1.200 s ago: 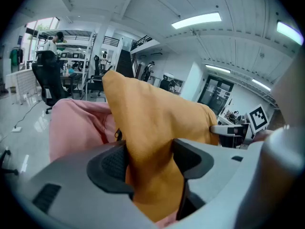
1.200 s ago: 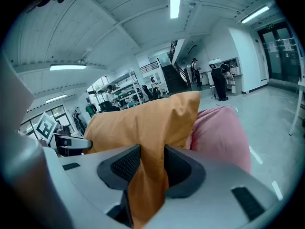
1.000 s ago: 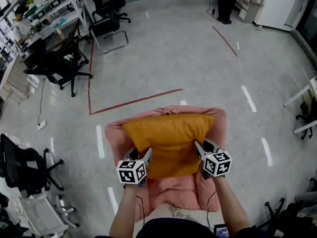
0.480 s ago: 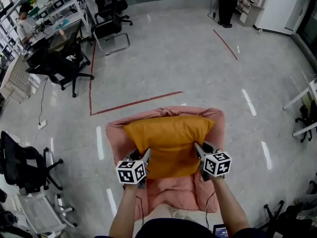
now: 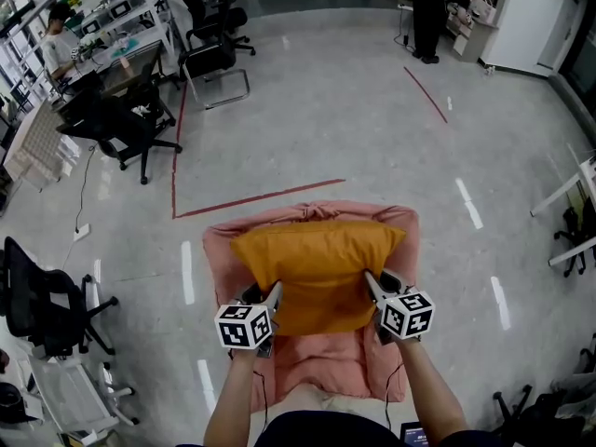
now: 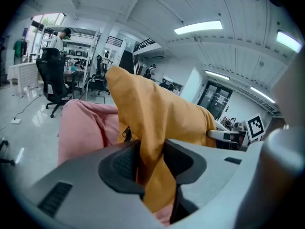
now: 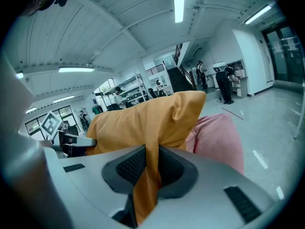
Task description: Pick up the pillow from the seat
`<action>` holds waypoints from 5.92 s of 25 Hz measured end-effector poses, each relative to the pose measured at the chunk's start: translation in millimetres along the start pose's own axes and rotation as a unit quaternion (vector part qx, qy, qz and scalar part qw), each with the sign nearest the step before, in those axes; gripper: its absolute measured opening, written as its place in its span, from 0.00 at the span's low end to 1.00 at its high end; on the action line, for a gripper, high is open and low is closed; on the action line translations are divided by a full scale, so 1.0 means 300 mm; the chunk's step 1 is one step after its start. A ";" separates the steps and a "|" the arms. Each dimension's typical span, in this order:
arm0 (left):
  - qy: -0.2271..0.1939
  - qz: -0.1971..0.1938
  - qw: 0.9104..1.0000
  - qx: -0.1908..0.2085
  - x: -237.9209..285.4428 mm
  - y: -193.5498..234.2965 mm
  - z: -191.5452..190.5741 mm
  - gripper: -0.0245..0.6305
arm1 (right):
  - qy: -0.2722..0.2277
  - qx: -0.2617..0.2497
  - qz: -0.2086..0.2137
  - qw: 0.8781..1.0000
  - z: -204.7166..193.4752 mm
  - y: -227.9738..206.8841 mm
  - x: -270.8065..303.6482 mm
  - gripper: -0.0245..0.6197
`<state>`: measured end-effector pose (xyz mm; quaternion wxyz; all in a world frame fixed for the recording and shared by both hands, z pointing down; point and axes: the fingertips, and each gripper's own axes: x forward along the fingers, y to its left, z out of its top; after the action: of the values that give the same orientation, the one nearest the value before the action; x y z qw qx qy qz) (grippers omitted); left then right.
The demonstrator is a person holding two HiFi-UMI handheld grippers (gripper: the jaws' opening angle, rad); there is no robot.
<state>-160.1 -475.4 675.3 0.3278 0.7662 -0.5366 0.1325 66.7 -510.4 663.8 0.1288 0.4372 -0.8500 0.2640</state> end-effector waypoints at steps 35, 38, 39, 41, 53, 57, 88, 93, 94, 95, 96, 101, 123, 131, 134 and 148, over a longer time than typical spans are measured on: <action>-0.115 0.028 0.992 0.042 -0.517 -0.281 0.039 0.26 | -0.105 -0.075 0.032 0.991 0.155 0.293 -0.475 0.15; -0.120 0.027 0.991 0.046 -0.540 -0.320 0.039 0.26 | -0.108 -0.075 0.033 0.991 0.158 0.289 -0.519 0.16; -0.123 0.026 0.991 0.046 -0.548 -0.332 0.039 0.26 | -0.110 -0.076 0.033 0.990 0.161 0.289 -0.533 0.16; -0.127 0.026 0.990 0.047 -0.566 -0.349 0.041 0.26 | -0.114 -0.078 0.035 0.990 0.170 0.295 -0.556 0.16; -0.136 0.030 0.989 0.056 -0.629 -0.449 0.005 0.26 | -0.118 -0.081 0.037 0.989 0.153 0.289 -0.668 0.16; -0.136 0.034 0.989 0.051 -0.641 -0.463 0.000 0.26 | -0.114 -0.077 0.040 0.990 0.152 0.282 -0.670 0.16; -0.158 0.012 0.985 0.070 -0.900 -0.417 -0.035 0.26 | -0.136 -0.079 0.022 0.987 0.098 0.530 -0.802 0.16; -0.167 0.006 0.983 0.078 -0.989 -0.420 -0.061 0.26 | -0.145 -0.077 0.017 0.986 0.064 0.606 -0.864 0.16; -0.169 0.004 0.982 0.080 -1.010 -0.420 -0.067 0.26 | -0.147 -0.077 0.016 0.986 0.056 0.623 -0.878 0.16; -0.172 0.002 0.982 0.082 -1.032 -0.422 -0.072 0.26 | -0.149 -0.077 0.015 0.986 0.049 0.641 -0.892 0.16; -0.176 0.000 0.981 0.084 -1.054 -0.425 -0.077 0.26 | -0.152 -0.078 0.014 0.985 0.044 0.657 -0.906 0.16; -0.185 -0.010 0.978 0.092 -1.141 -0.444 -0.106 0.26 | -0.164 -0.079 0.007 0.983 0.015 0.722 -0.980 0.16; -0.212 -0.026 0.972 0.094 -1.413 -0.512 -0.252 0.25 | -0.184 -0.093 0.000 0.979 -0.099 0.917 -1.219 0.16; -0.217 -0.029 0.971 0.094 -1.467 -0.525 -0.279 0.25 | -0.189 -0.093 -0.003 0.978 -0.120 0.953 -1.264 0.16; -0.218 -0.028 0.971 0.094 -1.491 -0.525 -0.293 0.25 | -0.190 -0.093 -0.003 0.977 -0.131 0.972 -1.277 0.16; -0.221 -0.034 0.970 0.093 -1.583 -0.450 -0.326 0.25 | -0.189 -0.095 -0.006 0.977 -0.175 1.087 -1.269 0.16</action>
<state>-207.5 -35.1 436.5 0.1331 0.8214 -0.5546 -0.0020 24.2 -67.8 426.5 0.0083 0.4703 -0.8775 0.0932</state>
